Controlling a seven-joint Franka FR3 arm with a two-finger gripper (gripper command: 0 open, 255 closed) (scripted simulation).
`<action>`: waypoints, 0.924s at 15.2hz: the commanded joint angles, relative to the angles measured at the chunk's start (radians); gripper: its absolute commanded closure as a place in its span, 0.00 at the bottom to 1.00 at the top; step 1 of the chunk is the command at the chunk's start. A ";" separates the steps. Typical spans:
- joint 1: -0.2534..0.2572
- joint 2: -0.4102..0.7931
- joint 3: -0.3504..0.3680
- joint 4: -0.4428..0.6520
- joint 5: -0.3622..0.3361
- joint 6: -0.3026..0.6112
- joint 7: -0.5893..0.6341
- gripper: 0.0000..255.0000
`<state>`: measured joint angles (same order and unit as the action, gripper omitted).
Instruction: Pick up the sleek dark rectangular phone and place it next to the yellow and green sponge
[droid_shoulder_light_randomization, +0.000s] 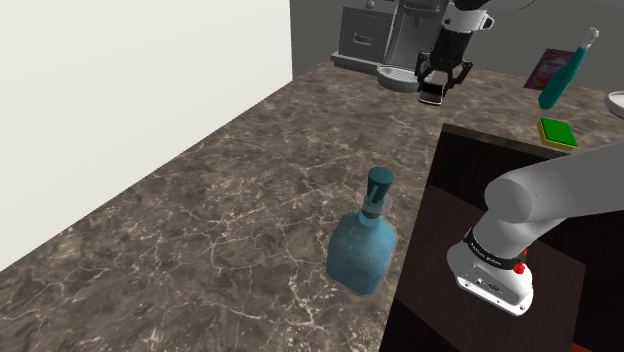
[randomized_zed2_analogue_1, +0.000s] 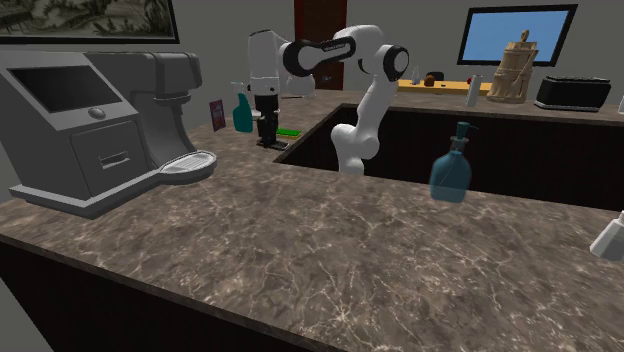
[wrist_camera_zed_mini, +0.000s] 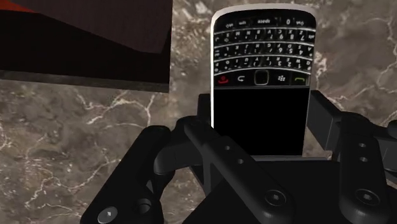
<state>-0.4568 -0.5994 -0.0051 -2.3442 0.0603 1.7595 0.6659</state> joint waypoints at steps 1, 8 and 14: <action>-0.021 0.009 -0.044 0.006 -0.024 0.000 -0.054 1.00; -0.083 0.061 -0.183 0.057 -0.093 -0.003 -0.225 1.00; -0.124 0.150 -0.302 0.143 -0.130 0.000 -0.373 1.00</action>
<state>-0.5737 -0.4712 -0.2836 -2.2151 -0.0645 1.7514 0.3223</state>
